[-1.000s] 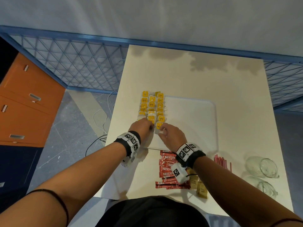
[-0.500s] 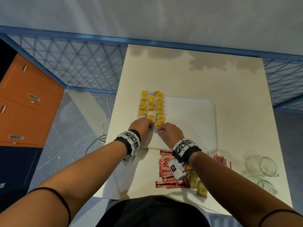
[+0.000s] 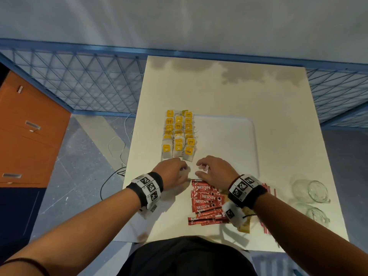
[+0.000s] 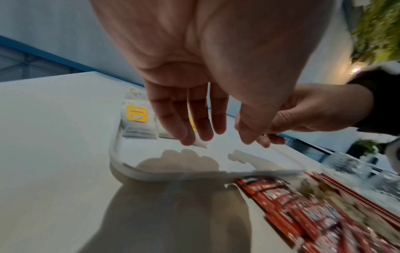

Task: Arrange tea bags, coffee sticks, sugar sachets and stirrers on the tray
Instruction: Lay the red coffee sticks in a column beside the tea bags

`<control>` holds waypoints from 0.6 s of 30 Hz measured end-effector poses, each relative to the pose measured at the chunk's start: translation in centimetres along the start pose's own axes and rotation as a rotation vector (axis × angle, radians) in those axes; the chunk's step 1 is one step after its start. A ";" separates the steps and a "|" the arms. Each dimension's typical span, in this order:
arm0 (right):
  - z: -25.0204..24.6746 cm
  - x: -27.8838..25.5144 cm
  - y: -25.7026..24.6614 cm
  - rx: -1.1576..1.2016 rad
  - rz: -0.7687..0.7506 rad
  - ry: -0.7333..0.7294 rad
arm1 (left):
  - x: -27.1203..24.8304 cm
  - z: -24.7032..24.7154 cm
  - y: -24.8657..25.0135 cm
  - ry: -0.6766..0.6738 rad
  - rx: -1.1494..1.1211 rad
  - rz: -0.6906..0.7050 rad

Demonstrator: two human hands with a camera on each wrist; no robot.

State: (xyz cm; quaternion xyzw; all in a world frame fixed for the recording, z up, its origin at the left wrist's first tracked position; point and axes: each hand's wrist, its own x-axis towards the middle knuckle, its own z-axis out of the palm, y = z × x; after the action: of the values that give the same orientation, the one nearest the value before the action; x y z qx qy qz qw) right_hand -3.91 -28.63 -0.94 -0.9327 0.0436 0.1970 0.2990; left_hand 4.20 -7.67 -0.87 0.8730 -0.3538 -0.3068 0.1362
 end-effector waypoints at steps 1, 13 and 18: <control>0.1 -0.8 0.1 -0.017 -0.005 -0.017 | -0.4 0.3 0.2 -0.017 0.014 0.021; 1.8 -8.7 1.8 -0.368 -0.160 -0.134 | -3.9 5.0 4.3 -0.087 0.151 0.228; 4.1 -10.8 2.6 -0.510 -0.151 -0.181 | -3.7 7.1 5.3 -0.074 0.251 0.247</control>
State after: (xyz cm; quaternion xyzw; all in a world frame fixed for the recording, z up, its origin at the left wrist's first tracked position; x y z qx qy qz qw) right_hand -15.76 -28.78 -1.11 -0.9570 -0.1039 0.2614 0.0709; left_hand -5.22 -8.95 -2.33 0.8211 -0.4986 -0.2733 0.0497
